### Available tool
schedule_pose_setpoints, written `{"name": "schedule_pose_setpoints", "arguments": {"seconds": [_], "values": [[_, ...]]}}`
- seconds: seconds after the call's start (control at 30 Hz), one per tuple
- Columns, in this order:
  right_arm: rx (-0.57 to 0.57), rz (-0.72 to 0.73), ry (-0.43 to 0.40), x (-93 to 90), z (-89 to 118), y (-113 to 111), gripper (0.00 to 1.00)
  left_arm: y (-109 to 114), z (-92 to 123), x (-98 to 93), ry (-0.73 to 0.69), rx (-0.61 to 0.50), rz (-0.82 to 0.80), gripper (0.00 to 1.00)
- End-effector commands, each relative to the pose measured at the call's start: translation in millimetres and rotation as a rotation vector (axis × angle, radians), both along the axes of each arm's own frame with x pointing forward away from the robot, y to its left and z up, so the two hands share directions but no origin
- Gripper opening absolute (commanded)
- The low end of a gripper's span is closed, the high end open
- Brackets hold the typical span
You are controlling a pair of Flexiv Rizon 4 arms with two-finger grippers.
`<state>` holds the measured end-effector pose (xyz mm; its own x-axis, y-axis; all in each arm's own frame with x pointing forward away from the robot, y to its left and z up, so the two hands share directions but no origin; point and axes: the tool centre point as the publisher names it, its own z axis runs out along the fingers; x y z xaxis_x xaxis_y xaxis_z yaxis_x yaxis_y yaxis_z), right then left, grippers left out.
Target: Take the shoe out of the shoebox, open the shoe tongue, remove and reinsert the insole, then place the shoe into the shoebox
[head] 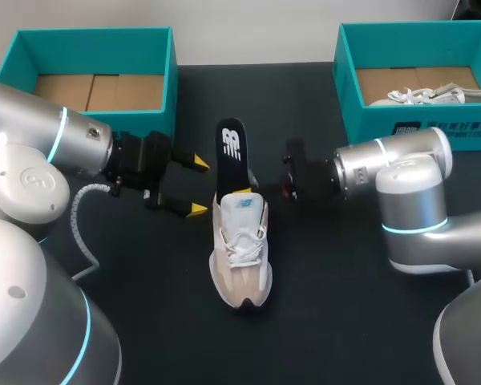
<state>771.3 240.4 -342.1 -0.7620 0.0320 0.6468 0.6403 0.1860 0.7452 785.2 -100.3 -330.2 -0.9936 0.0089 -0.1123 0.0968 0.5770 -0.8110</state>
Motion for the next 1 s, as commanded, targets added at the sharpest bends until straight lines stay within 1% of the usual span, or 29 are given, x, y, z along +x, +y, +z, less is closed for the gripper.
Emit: {"name": "schedule_pose_setpoints", "arguments": {"seconds": [0.03, 0.2, 0.23, 0.3, 0.37, 0.6, 0.73, 0.8, 0.83, 0.87, 0.93, 1.0], "values": [[-0.01, 0.003, 0.019, -10.9, -5, 3, 0.0, 0, 0, -0.6, 0.0, 0.003, 0.001, 1.0], [-0.012, -0.005, 0.018, -13.5, -4, 1, 0.0, 0, 0, -0.6, 0.0, 0.003, 0.001, 1.0], [-0.014, -0.006, 0.011, -11.9, -2, 1, 0.05, 0, 0, -0.6, 0.0, 0.003, 0.001, 1.0], [-0.018, -0.004, -0.003, -8.5, 2, 1, 0.21, 0, 0, -0.6, 0.0, 0.003, 0.001, 1.0], [-0.024, -0.003, -0.02, -4.9, 8, 1, 0.28, 0, 0, -0.6, 0.0, 0.003, 0.001, 1.0], [-0.03, -0.007, -0.083, 10.3, 22, -1, 0.33, 0, 0, -0.6, 0.0, 0.003, 0.001, 1.0], [-0.028, -0.009, -0.1, 23.4, 24, -1, 0.32, 0, 0, -0.6, 0.0, 0.003, 0.001, 1.0], [-0.024, -0.006, -0.099, 29.0, 22, -1, 0.29, 0, 0, -0.6, 0.0, 0.003, 0.001, 1.0], [-0.022, 0.0, -0.089, 30.8, 21, -1, 0.25, 0, 0, -0.6, 0.0, 0.003, 0.001, 1.0], [-0.023, 0.004, -0.071, 32.3, 19, 0, 0.13, 0, 0, -0.6, 0.0, 0.003, 0.001, 1.0], [-0.017, 0.013, -0.036, 30.8, 13, 0, 0.0, 0, 0, -0.6, 0.0, 0.003, 0.001, 1.0], [-0.019, 0.015, -0.022, 27.2, 10, 1, 0.0, 0, 0, -0.6, 0.0, 0.003, 0.001, 1.0]]}}
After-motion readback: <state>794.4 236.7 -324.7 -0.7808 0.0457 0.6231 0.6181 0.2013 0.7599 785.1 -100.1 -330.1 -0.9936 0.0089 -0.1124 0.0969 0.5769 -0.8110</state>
